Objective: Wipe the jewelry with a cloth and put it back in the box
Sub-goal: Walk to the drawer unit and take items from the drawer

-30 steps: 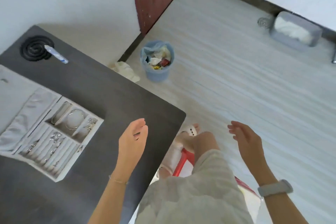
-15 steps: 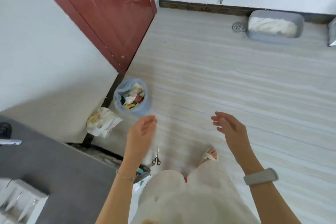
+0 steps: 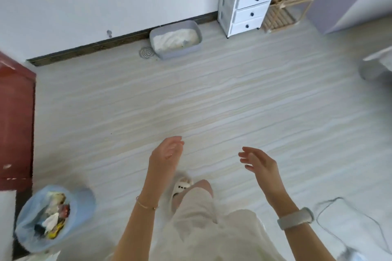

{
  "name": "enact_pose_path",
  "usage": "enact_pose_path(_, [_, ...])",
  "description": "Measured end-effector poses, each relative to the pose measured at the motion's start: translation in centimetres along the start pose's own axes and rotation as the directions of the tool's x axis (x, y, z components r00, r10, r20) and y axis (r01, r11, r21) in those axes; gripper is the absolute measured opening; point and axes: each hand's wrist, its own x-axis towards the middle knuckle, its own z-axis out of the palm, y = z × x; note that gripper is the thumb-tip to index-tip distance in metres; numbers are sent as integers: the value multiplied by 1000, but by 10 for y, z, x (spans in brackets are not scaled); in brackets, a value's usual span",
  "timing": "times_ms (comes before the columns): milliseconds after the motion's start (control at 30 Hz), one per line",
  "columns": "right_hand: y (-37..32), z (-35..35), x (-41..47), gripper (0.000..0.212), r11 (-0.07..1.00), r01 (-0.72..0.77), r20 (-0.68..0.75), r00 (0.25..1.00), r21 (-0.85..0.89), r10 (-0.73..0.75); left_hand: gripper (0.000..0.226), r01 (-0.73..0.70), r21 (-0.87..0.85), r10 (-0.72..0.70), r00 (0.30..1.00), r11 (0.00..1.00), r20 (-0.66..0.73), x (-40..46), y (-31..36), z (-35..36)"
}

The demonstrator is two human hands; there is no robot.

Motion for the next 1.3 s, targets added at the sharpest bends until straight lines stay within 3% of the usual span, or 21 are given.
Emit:
enact_pose_path(233, [-22, -88, 74, 24, 998, -22, -149, 988, 67, 32, 12, -50, 87, 33, 981, 995, 191, 80, 57, 111])
enact_pose_path(467, [-70, -195, 179, 25, 998, 18, -222, 975, 54, -5, 13, -121, 54, 100, 953, 991, 286, 169, 148, 252])
enact_pose_path(700, [-91, -292, 231, 24, 986, -42, -304, 948, 161, 90, 15, -163, 117, 97, 896, 980, 432, 205, 215, 366])
enact_pose_path(1100, [-169, -486, 416, 24, 994, 71, -202, 978, 84, -53, 13, -155, 109, 114, 944, 982, 310, 294, 331, 566])
enact_pose_path(1200, [-193, -515, 455, 24, 994, 91, -167, 983, 66, -79, 14, -147, 119, 102, 943, 982, 318, 310, 357, 598])
enact_pose_path(1300, [-212, -524, 496, 24, 996, 81, -94, 993, 49, -76, 12, -127, 109, 98, 967, 986, 237, 340, 378, 612])
